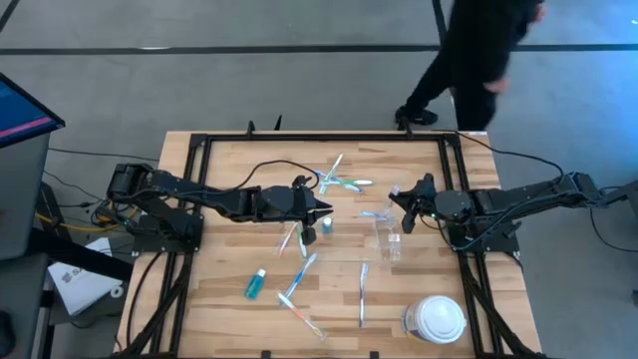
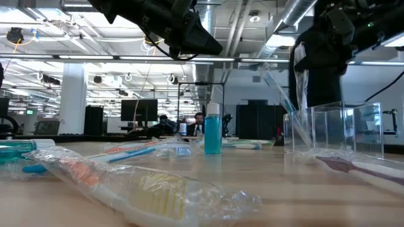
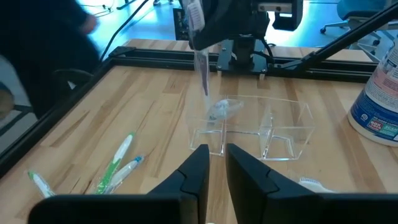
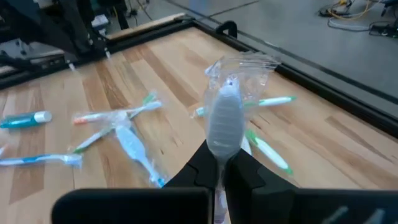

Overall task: Pick & Place toothbrushing station
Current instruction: Put the top purple toothbrush into the the transparent organizer

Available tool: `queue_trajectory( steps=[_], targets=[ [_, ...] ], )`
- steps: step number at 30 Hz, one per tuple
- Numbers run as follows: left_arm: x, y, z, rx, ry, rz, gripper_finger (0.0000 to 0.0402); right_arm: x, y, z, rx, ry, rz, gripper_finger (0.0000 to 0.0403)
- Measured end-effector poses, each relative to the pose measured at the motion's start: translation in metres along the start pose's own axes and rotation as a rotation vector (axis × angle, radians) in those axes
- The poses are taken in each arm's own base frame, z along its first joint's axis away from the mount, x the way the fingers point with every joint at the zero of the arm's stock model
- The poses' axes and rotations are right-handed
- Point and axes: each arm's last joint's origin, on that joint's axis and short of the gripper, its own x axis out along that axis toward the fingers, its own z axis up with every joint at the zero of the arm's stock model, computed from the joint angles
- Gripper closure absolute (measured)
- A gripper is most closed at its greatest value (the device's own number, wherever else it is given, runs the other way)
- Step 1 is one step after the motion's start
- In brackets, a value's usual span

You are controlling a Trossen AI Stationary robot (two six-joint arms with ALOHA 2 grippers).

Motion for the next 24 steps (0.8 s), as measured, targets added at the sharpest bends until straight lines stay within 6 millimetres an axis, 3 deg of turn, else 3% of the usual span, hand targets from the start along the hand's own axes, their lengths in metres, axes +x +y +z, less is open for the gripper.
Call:
queue_trajectory(
  steps=[11,18,24],
  targets=[
    [0.0,0.0,0.0,0.0,0.0,0.0,0.0357,0.007,-0.005,-0.023,0.009,0.005,-0.004,0.0397],
    [0.0,0.0,0.0,0.004,0.0,0.001,0.0357,0.008,-0.006,-0.029,0.003,0.019,-0.009,0.0357],
    [0.001,0.004,0.0,0.0,0.0,0.01,0.0357,0.009,-0.007,-0.032,-0.001,0.026,-0.004,0.0349]
  ],
)
